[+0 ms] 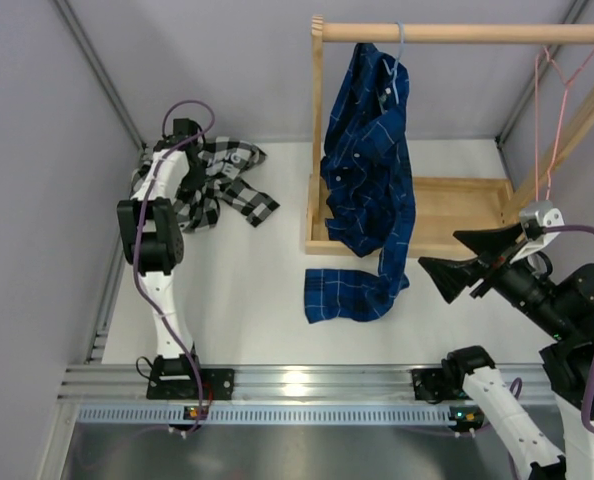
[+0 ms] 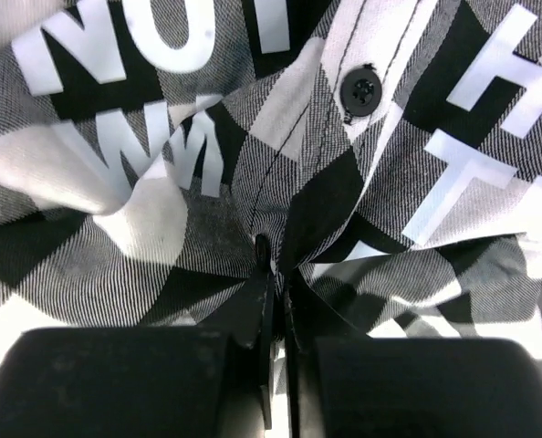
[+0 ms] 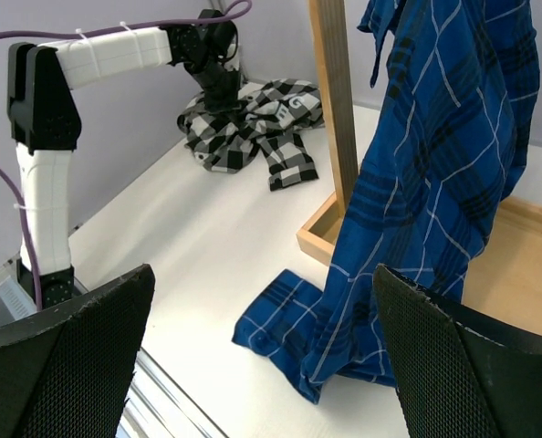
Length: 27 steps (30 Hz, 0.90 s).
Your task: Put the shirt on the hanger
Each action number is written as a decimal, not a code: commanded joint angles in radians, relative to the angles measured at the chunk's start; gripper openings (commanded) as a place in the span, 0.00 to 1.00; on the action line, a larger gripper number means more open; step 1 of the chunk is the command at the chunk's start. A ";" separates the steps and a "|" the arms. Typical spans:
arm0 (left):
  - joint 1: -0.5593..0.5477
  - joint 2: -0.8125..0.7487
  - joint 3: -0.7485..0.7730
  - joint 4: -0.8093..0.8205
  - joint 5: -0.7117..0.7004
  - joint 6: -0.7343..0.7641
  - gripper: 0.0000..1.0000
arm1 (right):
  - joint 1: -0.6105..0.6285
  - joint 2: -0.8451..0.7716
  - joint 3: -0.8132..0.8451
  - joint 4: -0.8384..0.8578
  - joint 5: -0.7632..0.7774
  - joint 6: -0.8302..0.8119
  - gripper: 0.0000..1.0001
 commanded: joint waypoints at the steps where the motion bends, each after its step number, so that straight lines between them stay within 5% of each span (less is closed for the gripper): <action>1: -0.025 -0.201 -0.048 -0.024 0.014 -0.015 0.00 | 0.014 0.019 0.000 0.040 0.013 -0.012 0.99; 6: -0.183 -0.537 -0.279 0.023 -0.026 -0.044 0.00 | 0.014 0.036 -0.053 0.086 0.013 0.016 0.99; 10: -0.353 -0.846 -0.638 0.172 -0.008 -0.108 0.00 | 0.016 0.054 -0.084 0.139 -0.008 0.047 0.99; 15: -0.500 -1.258 -1.089 0.207 0.135 -0.203 0.00 | 0.016 0.087 -0.076 0.142 -0.029 0.044 0.99; 18: -0.568 -1.438 -1.308 0.241 0.348 -0.312 0.00 | 0.014 0.100 -0.101 0.193 -0.078 0.065 1.00; 22: -0.738 -1.541 -1.433 0.255 0.534 -0.436 0.00 | 0.016 0.160 -0.151 0.312 -0.236 0.151 0.99; 25: -0.836 -1.561 -1.414 0.253 0.627 -0.420 0.43 | 0.042 0.226 -0.191 0.426 -0.326 0.194 0.99; 27: -0.855 -1.550 -1.360 0.229 0.650 -0.380 0.98 | 0.123 0.287 -0.184 0.431 -0.236 0.174 1.00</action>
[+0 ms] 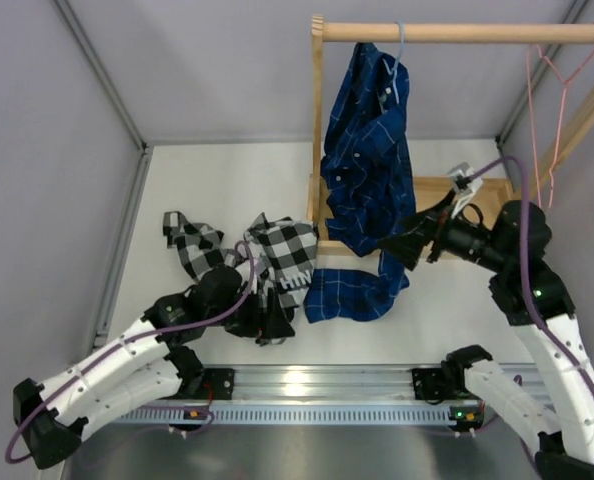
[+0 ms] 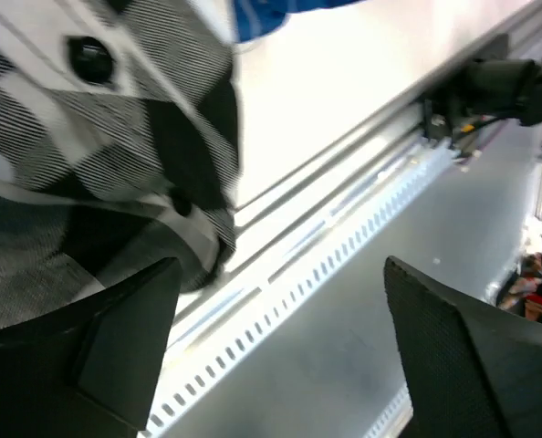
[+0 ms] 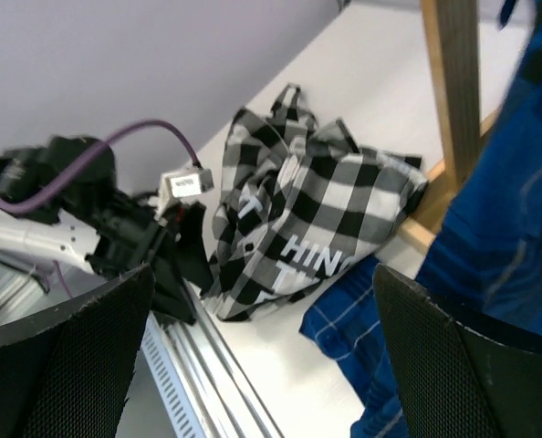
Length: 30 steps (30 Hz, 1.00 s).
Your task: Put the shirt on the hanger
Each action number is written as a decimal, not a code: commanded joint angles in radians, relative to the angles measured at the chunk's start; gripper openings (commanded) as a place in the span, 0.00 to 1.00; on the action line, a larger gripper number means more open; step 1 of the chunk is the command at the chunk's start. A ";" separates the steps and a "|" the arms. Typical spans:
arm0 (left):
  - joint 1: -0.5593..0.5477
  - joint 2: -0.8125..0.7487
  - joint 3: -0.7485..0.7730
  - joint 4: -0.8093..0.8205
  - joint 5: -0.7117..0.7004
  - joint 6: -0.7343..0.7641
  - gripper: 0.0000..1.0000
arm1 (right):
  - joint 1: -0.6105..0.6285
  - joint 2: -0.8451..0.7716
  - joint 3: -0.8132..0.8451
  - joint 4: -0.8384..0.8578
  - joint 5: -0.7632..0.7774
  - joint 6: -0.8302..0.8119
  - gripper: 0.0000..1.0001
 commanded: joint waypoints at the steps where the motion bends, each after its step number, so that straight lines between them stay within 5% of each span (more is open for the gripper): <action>1: -0.036 -0.007 0.125 -0.044 0.107 0.039 0.98 | 0.119 0.098 0.005 0.108 0.018 -0.008 1.00; 4: -0.036 0.059 0.371 -0.267 -0.323 0.095 0.98 | 0.243 0.202 0.049 0.061 0.128 -0.065 0.99; 5: -0.036 0.128 0.491 -0.316 -0.595 0.086 0.98 | 0.268 0.208 0.051 0.064 0.161 -0.068 1.00; 8: -0.014 0.299 0.631 -0.370 -0.928 0.063 0.98 | 0.321 0.204 0.028 0.096 0.210 -0.070 0.99; 10: 0.131 0.402 0.670 -0.317 -0.866 0.132 0.98 | 0.323 0.195 0.017 0.109 0.217 -0.073 0.99; 12: 0.339 0.560 0.704 -0.211 -0.564 0.200 0.98 | 0.323 0.193 0.011 0.103 0.227 -0.087 0.99; 19: 0.475 0.887 0.789 -0.022 -0.172 0.317 0.93 | 0.325 0.146 -0.026 0.055 0.238 -0.127 0.99; 21: 0.483 0.927 0.787 0.009 -0.172 0.314 0.87 | 0.325 0.133 -0.032 0.046 0.240 -0.131 0.99; 23: 0.490 0.978 0.788 0.013 -0.144 0.316 0.74 | 0.325 0.118 -0.030 0.037 0.234 -0.136 0.99; 27: 0.492 0.955 0.766 0.052 -0.087 0.305 0.13 | 0.325 0.096 -0.012 0.020 0.226 -0.153 0.99; 30: 0.492 0.860 0.773 0.086 -0.054 0.314 0.02 | 0.325 0.098 0.006 0.021 0.226 -0.154 0.99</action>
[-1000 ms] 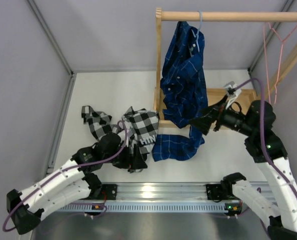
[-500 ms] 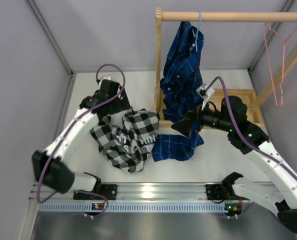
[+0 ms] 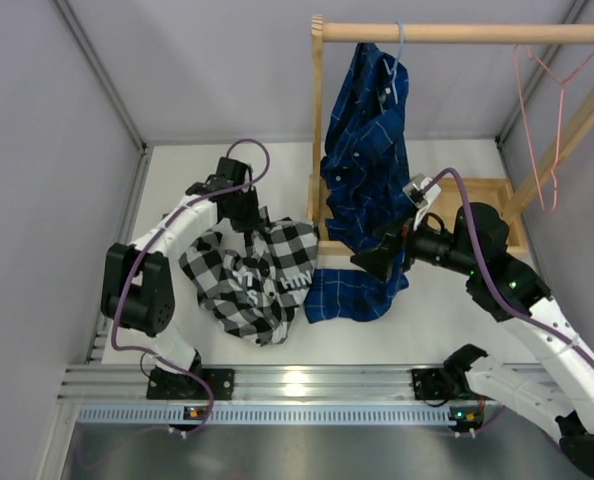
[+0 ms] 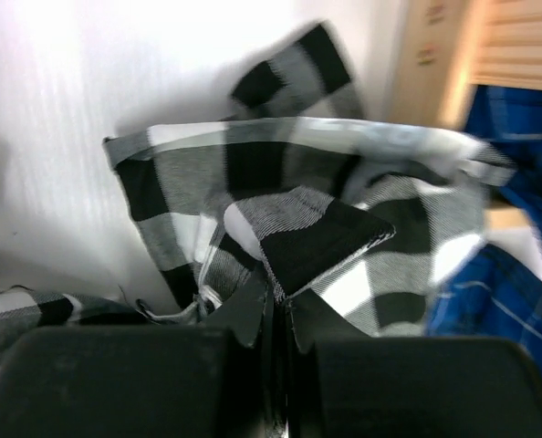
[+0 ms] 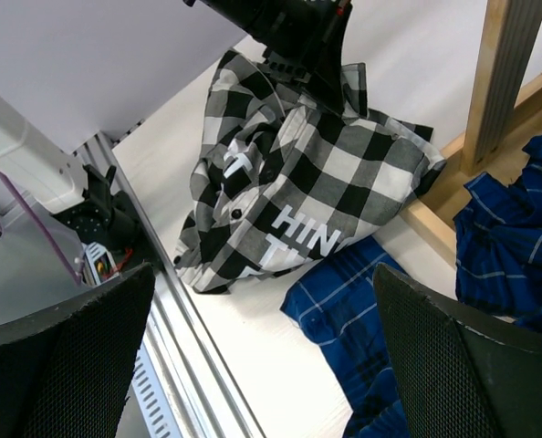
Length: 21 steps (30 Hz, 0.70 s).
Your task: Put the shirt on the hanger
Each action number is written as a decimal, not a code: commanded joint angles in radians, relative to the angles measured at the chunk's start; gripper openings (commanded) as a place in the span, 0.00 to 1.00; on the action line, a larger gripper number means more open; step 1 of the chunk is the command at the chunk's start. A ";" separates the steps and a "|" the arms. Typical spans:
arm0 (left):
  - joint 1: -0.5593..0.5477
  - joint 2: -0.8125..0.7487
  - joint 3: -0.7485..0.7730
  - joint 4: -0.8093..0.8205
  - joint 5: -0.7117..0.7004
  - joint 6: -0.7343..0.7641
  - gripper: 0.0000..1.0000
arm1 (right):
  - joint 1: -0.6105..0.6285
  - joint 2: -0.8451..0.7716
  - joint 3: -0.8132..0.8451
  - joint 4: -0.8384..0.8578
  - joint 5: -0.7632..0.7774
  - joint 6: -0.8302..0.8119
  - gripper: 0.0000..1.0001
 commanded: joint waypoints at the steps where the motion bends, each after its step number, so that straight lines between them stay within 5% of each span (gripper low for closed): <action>1: 0.004 -0.154 0.037 0.109 0.078 0.015 0.00 | 0.012 0.002 0.047 0.013 -0.007 -0.024 1.00; 7: -0.024 -0.417 0.015 0.184 0.294 0.071 0.00 | 0.012 0.049 0.090 0.029 -0.029 -0.024 1.00; 9: -0.120 -0.478 -0.031 0.226 0.363 0.079 0.00 | 0.012 0.054 0.106 0.035 -0.020 -0.027 0.99; 11: -0.338 -0.515 -0.077 0.250 0.275 0.106 0.00 | 0.012 0.062 0.116 0.033 0.032 -0.017 0.99; 14: -0.621 -0.587 -0.193 0.275 -0.082 0.082 0.00 | 0.012 0.069 0.107 0.026 0.118 0.020 1.00; 16: -0.723 -0.641 -0.312 0.319 -0.277 0.053 0.00 | 0.012 0.075 0.090 0.007 0.097 0.026 0.99; 21: -0.953 -0.650 -0.532 0.401 -0.411 -0.031 0.00 | 0.012 0.063 0.044 -0.014 0.079 0.020 0.99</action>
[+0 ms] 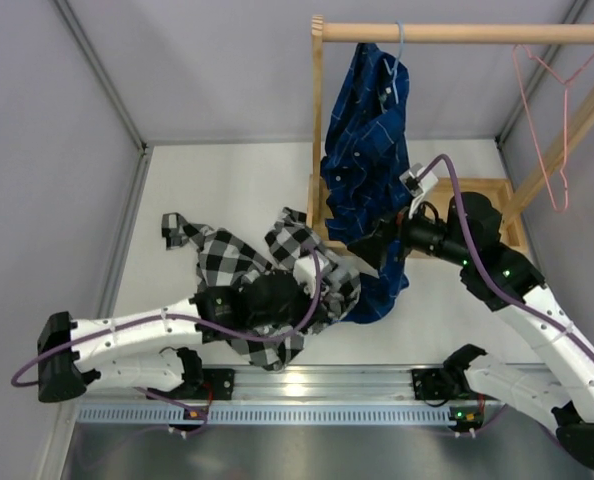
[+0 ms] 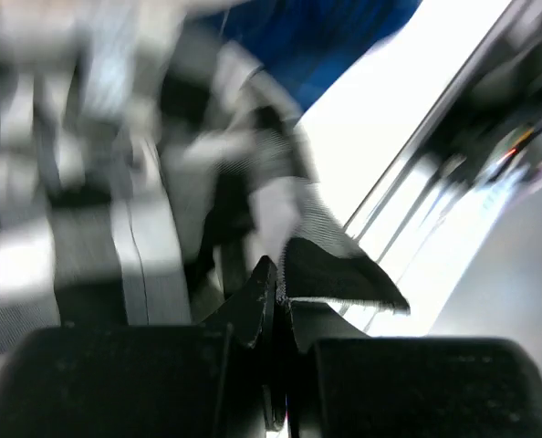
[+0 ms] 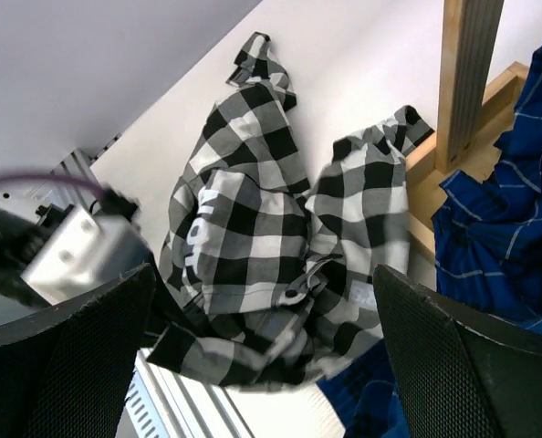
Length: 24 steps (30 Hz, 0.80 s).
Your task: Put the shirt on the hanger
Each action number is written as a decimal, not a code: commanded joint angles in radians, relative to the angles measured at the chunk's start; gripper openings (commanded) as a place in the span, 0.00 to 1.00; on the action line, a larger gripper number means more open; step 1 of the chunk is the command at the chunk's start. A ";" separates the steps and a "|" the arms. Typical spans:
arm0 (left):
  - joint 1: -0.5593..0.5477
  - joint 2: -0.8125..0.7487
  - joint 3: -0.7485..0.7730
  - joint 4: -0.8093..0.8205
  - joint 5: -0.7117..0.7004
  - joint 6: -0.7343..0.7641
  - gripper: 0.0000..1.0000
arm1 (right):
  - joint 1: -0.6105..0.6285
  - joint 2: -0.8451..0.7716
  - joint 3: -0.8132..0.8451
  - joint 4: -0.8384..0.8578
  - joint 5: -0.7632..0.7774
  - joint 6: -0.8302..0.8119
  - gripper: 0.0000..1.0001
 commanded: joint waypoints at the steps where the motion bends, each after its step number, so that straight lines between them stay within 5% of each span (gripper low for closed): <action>1: -0.080 -0.006 -0.111 0.132 -0.184 -0.076 0.01 | 0.012 -0.006 -0.018 -0.021 0.010 0.005 1.00; 2: -0.103 0.000 -0.157 0.158 -0.155 -0.091 0.04 | 0.012 0.000 -0.024 -0.027 -0.001 0.003 0.99; 4: -0.126 0.003 -0.186 0.224 -0.117 -0.093 0.25 | 0.013 0.033 -0.024 -0.046 -0.025 0.003 0.99; 6: -0.153 -0.015 -0.192 0.234 -0.069 -0.068 0.58 | 0.018 0.073 -0.030 -0.049 -0.029 0.008 1.00; 7: -0.157 -0.029 -0.192 0.231 -0.058 -0.054 0.96 | 0.022 0.086 -0.030 -0.052 -0.023 0.008 0.99; 14: -0.156 -0.272 -0.157 0.093 -0.164 0.058 0.98 | 0.140 0.231 0.005 -0.104 0.187 -0.007 0.86; 19: -0.154 -0.366 -0.113 -0.114 -0.678 -0.100 0.98 | 0.182 0.279 -0.051 -0.122 0.312 0.033 0.75; 24: -0.142 -0.262 -0.070 -0.208 -0.776 -0.235 0.98 | 0.257 0.258 -0.098 -0.106 0.356 0.079 0.70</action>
